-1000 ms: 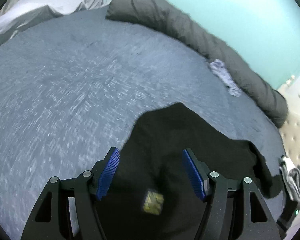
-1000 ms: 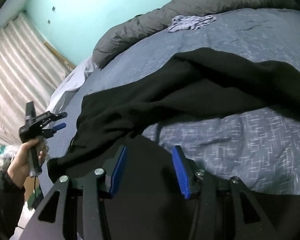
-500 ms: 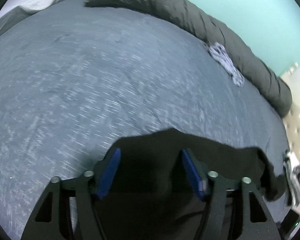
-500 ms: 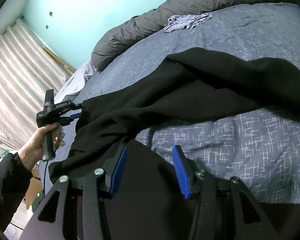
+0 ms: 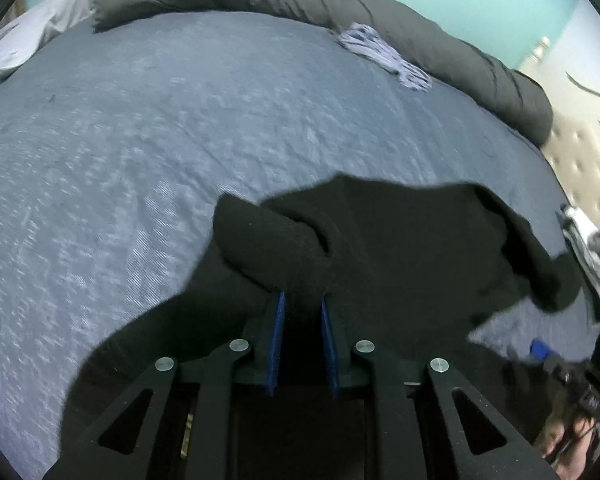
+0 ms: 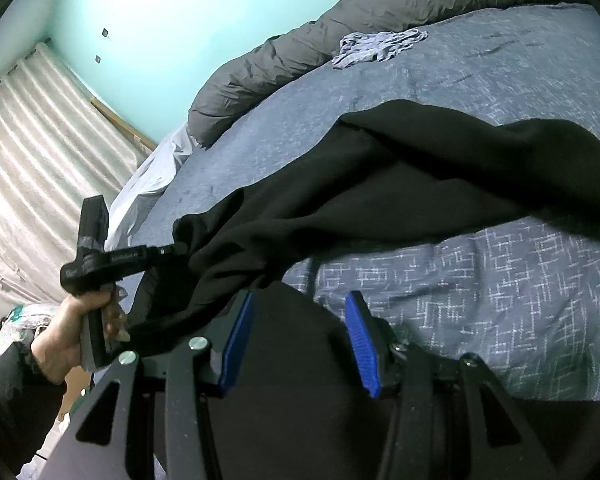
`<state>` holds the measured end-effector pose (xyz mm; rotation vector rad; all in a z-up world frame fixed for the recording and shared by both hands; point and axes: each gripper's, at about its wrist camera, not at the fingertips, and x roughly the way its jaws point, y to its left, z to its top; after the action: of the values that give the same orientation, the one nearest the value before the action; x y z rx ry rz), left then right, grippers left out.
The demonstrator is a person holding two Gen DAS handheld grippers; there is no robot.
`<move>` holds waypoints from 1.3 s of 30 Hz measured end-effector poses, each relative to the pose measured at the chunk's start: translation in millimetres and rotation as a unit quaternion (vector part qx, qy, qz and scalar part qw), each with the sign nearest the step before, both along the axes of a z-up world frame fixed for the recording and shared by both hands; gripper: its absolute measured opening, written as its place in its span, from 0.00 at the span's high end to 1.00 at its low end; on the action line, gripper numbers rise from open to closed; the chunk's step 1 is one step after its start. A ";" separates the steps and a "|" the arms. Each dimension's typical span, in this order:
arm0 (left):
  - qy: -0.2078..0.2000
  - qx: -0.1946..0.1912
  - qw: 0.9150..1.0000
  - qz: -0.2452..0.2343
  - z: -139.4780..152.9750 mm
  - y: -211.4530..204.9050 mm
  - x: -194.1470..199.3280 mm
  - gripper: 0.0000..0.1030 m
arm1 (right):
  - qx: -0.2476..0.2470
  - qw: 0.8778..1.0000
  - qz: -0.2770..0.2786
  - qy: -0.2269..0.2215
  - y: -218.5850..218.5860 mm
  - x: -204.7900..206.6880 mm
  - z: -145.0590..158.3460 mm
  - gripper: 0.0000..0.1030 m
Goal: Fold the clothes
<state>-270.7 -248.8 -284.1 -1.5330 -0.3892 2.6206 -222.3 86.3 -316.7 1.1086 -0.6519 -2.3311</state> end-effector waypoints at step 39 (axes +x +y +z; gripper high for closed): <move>-0.016 0.085 0.996 0.036 -17.6 -54.3 -36.5 0.40 | -0.005 1.000 0.002 -0.017 0.9 -4.8 -9.6 0.54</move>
<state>-307.1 -303.1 -301.7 -1.5343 -0.6639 2.5416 -227.1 87.2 -326.3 1.1465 -0.6730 -2.3085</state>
